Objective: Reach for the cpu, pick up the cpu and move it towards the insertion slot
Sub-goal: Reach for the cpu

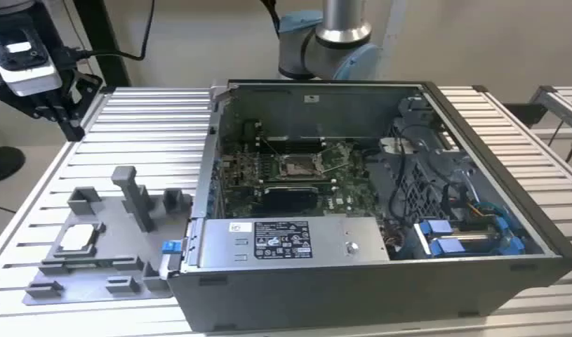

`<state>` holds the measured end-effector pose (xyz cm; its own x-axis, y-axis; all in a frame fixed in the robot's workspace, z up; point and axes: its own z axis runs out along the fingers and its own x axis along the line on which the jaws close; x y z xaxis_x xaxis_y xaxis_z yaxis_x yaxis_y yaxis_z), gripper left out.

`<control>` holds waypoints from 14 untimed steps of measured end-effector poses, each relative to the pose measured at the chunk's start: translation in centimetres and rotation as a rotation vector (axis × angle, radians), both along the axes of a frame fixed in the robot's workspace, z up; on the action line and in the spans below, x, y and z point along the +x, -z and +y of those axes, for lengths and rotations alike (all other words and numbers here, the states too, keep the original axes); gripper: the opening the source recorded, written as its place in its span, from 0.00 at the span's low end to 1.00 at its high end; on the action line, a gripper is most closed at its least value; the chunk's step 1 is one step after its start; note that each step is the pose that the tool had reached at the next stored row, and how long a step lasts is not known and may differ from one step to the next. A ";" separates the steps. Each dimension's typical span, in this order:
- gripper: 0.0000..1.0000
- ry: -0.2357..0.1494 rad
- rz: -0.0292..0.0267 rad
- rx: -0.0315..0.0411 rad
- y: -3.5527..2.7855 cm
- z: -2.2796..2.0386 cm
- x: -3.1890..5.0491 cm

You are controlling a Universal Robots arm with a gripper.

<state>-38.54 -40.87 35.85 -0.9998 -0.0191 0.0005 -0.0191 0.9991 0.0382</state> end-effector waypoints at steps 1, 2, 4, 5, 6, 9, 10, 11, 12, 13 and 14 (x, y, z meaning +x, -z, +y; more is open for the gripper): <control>0.00 0.000 0.0000 0.0000 0.00 0.00 0.00; 0.00 0.000 0.0000 0.0000 0.00 0.00 0.00; 0.00 0.000 0.0000 0.0000 0.00 0.00 0.00; 0.00 0.000 0.0000 0.0000 0.00 0.00 0.00; 0.00 0.000 0.0000 0.0000 0.00 0.00 0.00; 0.00 0.000 0.0002 -0.0001 -0.01 -0.02 -0.05; 0.00 0.000 0.0001 0.0000 0.00 -0.03 -0.08; 0.00 0.000 0.0000 0.0000 0.00 -0.05 -0.13; 0.00 0.000 0.0001 0.0000 0.00 -0.09 -0.20; 0.00 0.000 0.0000 0.0000 0.00 -0.14 -0.26; 0.00 0.000 0.0001 0.0000 0.00 -0.21 -0.33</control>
